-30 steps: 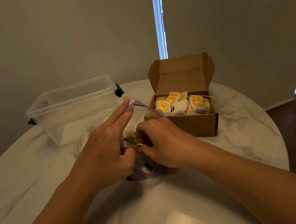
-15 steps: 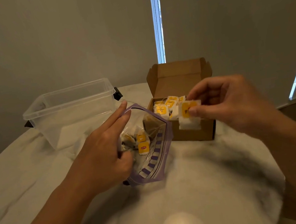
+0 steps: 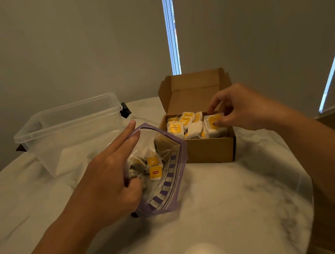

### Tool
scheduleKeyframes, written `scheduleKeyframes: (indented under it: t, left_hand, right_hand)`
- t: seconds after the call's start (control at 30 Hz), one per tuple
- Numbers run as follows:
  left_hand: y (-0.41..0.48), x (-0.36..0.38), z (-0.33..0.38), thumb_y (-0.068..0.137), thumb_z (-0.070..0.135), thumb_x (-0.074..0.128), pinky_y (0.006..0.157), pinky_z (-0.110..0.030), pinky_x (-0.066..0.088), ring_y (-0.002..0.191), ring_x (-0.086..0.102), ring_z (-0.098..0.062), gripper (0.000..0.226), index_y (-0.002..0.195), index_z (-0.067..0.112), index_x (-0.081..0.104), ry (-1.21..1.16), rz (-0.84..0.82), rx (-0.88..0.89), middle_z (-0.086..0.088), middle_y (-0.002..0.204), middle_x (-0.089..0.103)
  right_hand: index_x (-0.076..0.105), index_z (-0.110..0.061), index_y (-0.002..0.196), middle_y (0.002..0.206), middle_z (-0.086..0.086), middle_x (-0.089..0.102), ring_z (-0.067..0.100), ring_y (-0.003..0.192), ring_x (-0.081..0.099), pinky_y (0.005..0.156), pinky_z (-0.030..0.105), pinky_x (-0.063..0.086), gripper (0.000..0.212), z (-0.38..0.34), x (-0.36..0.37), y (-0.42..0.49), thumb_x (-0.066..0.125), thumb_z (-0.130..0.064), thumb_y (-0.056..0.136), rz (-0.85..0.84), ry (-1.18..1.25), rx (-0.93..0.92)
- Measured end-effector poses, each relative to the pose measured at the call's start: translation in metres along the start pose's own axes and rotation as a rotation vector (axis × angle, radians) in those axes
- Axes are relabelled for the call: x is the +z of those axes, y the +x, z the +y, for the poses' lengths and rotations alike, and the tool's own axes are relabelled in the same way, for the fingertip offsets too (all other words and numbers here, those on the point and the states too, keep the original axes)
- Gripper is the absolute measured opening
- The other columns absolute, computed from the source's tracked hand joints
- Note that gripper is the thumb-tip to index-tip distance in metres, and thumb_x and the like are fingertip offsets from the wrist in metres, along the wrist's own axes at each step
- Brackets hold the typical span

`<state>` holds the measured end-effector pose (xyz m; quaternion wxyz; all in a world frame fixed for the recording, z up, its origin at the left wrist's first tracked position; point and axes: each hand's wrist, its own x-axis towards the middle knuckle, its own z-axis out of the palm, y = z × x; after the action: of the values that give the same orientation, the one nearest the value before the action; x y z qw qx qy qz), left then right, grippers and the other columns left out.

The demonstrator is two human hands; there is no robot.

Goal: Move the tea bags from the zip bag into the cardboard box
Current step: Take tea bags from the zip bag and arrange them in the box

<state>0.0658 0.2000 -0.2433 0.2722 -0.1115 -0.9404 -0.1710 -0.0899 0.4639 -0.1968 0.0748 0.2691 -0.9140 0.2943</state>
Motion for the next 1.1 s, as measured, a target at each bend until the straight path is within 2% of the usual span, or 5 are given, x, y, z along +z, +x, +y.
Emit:
scheduleKeyframes:
  t: [0.53, 0.7, 0.83, 0.97, 1.1]
  left_hand:
    - [-0.001, 0.001, -0.002, 0.069, 0.019, 0.055, 0.052, 0.000, 0.038, 0.110, 0.038, -0.031, 0.080, 0.148, 0.014, 0.044, 0.005, 0.016, 0.027, 0.013, 0.158, 0.029]
    - [0.000, -0.001, -0.001, 0.070, 0.021, 0.052, 0.077, 0.000, 0.041, 0.114, 0.052, -0.002, 0.082, 0.151, 0.021, 0.037, -0.053, -0.003, 0.020, 0.025, 0.156, 0.018]
    - [0.000, -0.002, 0.006, 0.070, 0.023, 0.050, 0.087, -0.014, 0.051, 0.121, 0.050, -0.001, 0.083, 0.152, 0.021, 0.034, -0.067, -0.017, 0.009, 0.022, 0.157, 0.017]
    - [0.000, -0.003, 0.010, 0.071, 0.023, 0.051, 0.091, -0.036, 0.056, 0.105, 0.067, -0.028, 0.082, 0.152, 0.015, 0.036, -0.040, -0.025, 0.024, 0.013, 0.161, 0.021]
    - [-0.001, -0.004, 0.007, 0.071, 0.025, 0.048, 0.090, -0.037, 0.057, 0.104, 0.066, -0.029, 0.082, 0.152, 0.015, 0.037, -0.038, -0.015, 0.038, 0.012, 0.162, 0.022]
  right_hand:
    - [0.070, -0.015, 0.109, 0.101, 0.002, 0.068, 0.009, 0.079, 0.055, 0.059, 0.015, 0.035, 0.023, 0.016, 0.013, 0.022, 0.072, -0.015, 0.086, 0.197, -0.251, 0.040]
    - [0.072, -0.022, 0.100, 0.088, -0.008, 0.067, 0.001, 0.072, 0.056, 0.058, 0.009, 0.036, 0.016, -0.020, 0.012, -0.026, 0.074, -0.020, 0.084, 0.276, -0.125, -0.077]
    - [0.074, -0.027, 0.098, 0.087, -0.016, 0.066, -0.003, 0.078, 0.061, 0.066, 0.005, 0.047, 0.014, -0.072, 0.031, -0.072, 0.072, -0.022, 0.085, 0.109, 0.062, -0.227]
    - [0.070, -0.025, 0.113, 0.111, -0.005, 0.066, 0.008, 0.100, 0.059, 0.084, 0.020, 0.052, 0.022, -0.103, 0.067, -0.068, 0.063, -0.021, 0.093, -0.110, -0.015, -0.318]
    - [0.059, -0.014, 0.122, 0.111, 0.006, 0.055, 0.018, 0.087, 0.047, 0.070, 0.028, 0.040, 0.031, -0.117, 0.096, -0.039, 0.063, -0.015, 0.091, -0.257, -0.299, -0.287]
